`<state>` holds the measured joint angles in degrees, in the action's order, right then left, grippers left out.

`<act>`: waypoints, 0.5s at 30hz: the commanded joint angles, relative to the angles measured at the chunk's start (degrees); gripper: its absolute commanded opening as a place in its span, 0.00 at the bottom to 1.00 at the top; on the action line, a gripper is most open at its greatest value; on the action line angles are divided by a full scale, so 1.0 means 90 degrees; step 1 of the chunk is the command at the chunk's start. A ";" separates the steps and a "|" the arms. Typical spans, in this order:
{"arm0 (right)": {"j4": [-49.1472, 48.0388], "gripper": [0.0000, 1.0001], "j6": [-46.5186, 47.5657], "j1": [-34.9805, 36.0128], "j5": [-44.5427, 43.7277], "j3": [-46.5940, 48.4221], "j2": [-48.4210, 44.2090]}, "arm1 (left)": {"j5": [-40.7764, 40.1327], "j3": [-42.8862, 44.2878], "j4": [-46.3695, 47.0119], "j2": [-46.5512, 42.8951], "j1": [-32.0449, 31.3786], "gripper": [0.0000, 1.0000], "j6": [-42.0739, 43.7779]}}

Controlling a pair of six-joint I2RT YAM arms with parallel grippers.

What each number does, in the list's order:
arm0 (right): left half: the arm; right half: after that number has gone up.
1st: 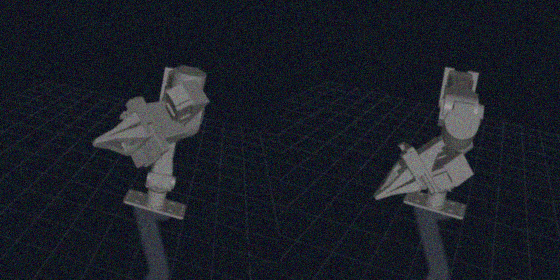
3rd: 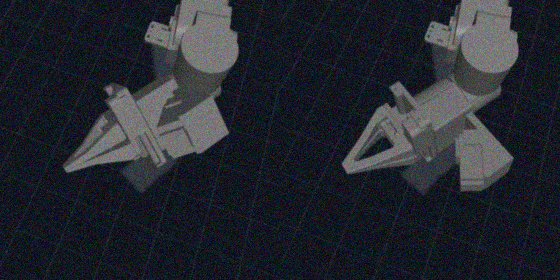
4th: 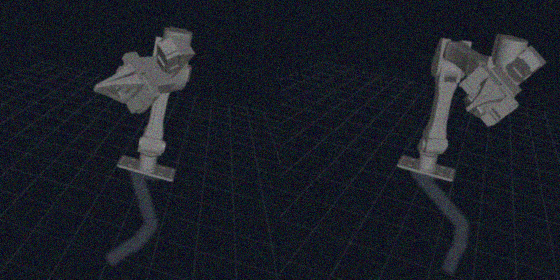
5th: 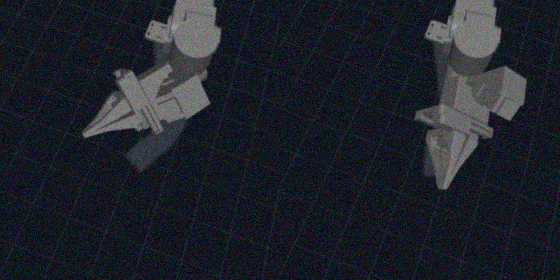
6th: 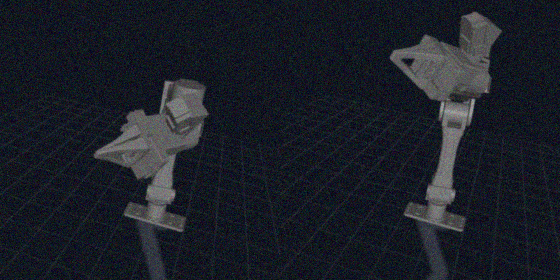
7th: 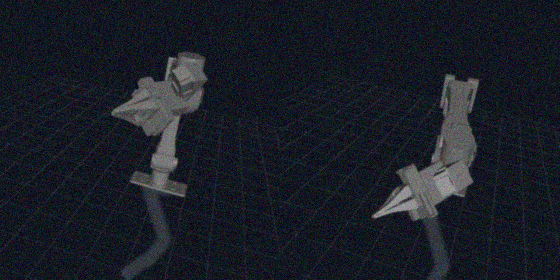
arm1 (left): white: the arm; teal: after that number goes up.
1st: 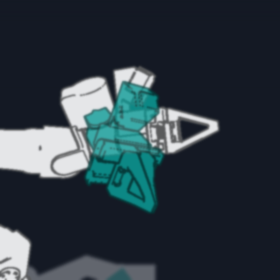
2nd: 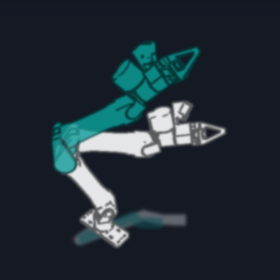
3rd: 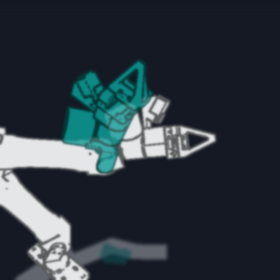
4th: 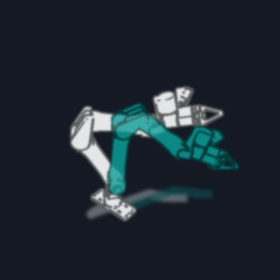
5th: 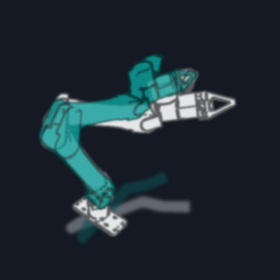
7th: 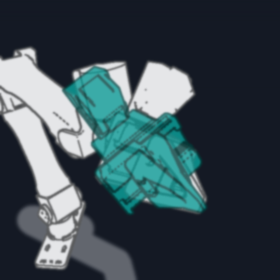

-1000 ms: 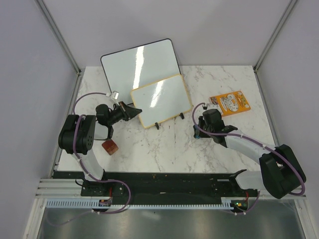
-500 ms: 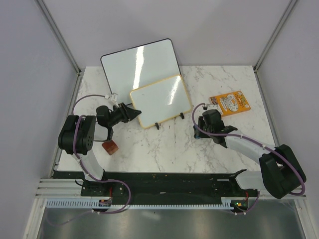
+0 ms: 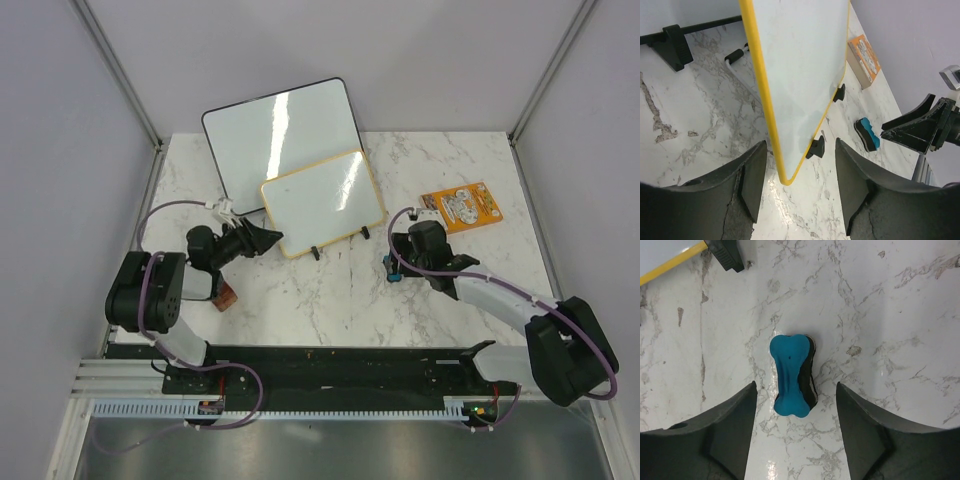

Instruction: Erase the whiteboard

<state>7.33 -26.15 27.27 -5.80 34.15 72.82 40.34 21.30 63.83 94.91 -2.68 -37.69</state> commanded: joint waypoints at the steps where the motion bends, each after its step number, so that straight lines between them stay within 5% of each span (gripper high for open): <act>1: -0.0189 0.72 0.0005 0.0027 -0.0097 0.0014 -0.0375 | -0.0389 -0.0324 -0.0119 -0.0885 0.0024 0.63 0.0399; 5: -0.0345 0.68 0.0005 0.0027 -0.0195 0.0209 -0.0366 | -0.0984 -0.0774 -0.0773 -0.1831 0.0014 0.54 0.0428; 6: -0.0501 0.54 0.0015 0.0027 -0.0166 0.0258 -0.0260 | -0.1053 -0.0939 -0.1103 -0.2067 0.0005 0.43 0.0390; 11: -0.0668 0.00 0.0181 0.0037 -0.0223 0.0872 0.0754 | -0.1961 -0.1477 -0.2257 -0.3793 -0.0706 0.19 0.0262; 15: -0.0776 0.00 0.0240 0.0017 -0.0546 0.1166 0.1478 | -0.2722 -0.1780 -0.2921 -0.4510 -0.1750 0.02 0.0048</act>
<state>2.92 -25.04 27.27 -7.31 41.17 81.34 24.34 7.09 45.04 58.72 -11.97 -36.49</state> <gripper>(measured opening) 0.006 0.045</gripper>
